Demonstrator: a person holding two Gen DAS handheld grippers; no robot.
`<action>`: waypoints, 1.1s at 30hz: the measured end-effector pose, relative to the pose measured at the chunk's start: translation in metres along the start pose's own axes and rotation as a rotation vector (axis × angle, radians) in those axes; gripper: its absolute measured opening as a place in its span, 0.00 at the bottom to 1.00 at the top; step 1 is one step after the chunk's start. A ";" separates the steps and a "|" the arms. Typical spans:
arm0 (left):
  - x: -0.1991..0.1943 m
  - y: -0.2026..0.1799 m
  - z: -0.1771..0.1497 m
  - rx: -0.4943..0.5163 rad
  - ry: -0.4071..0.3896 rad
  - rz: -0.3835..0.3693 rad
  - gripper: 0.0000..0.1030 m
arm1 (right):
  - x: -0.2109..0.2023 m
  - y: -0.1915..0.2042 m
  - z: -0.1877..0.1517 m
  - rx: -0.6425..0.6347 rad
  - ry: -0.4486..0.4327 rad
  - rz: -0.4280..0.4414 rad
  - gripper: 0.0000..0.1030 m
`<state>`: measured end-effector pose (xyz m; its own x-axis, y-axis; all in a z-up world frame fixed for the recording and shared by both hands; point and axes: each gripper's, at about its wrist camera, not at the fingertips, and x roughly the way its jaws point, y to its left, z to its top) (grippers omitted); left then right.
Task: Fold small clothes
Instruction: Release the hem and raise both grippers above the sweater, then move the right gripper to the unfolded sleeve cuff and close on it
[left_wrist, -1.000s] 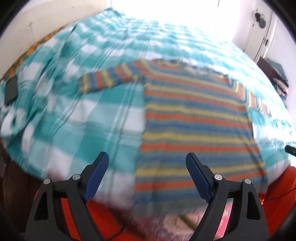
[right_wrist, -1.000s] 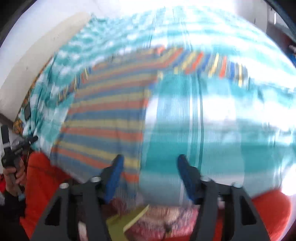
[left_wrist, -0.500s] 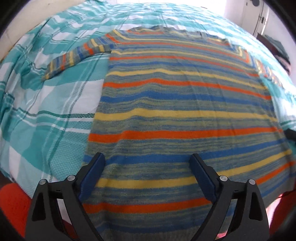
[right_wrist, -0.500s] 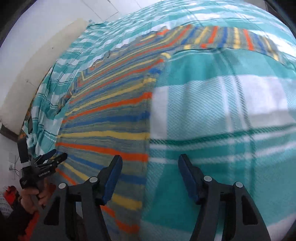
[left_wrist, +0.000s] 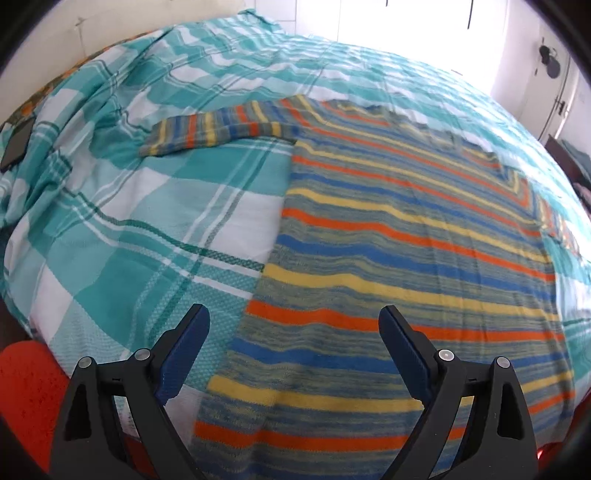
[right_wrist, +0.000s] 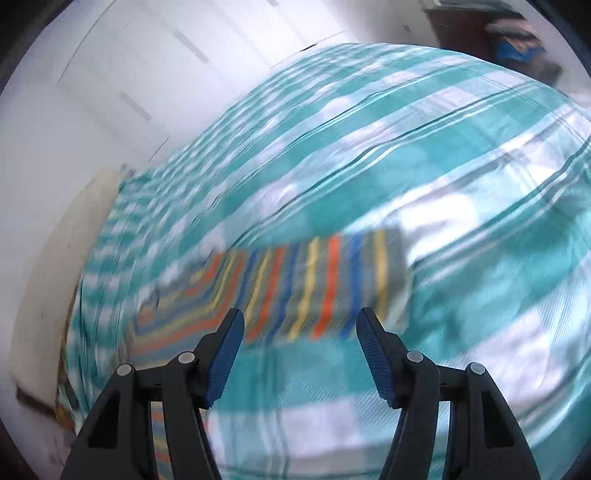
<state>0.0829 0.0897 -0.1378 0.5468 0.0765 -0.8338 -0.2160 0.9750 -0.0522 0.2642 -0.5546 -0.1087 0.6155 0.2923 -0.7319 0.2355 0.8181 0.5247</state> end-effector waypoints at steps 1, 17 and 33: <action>0.004 -0.002 -0.001 0.009 0.010 0.009 0.91 | 0.005 -0.010 0.010 0.031 0.002 -0.003 0.61; 0.026 -0.018 -0.007 0.059 0.058 0.043 0.93 | 0.096 -0.086 0.014 0.194 0.155 0.017 0.05; 0.025 -0.008 -0.002 0.015 0.064 -0.023 0.93 | 0.091 0.249 0.011 -0.308 0.129 0.332 0.05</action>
<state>0.0971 0.0836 -0.1592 0.4984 0.0407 -0.8660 -0.1917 0.9794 -0.0643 0.3874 -0.3300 -0.0400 0.5166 0.6065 -0.6044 -0.2050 0.7729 0.6005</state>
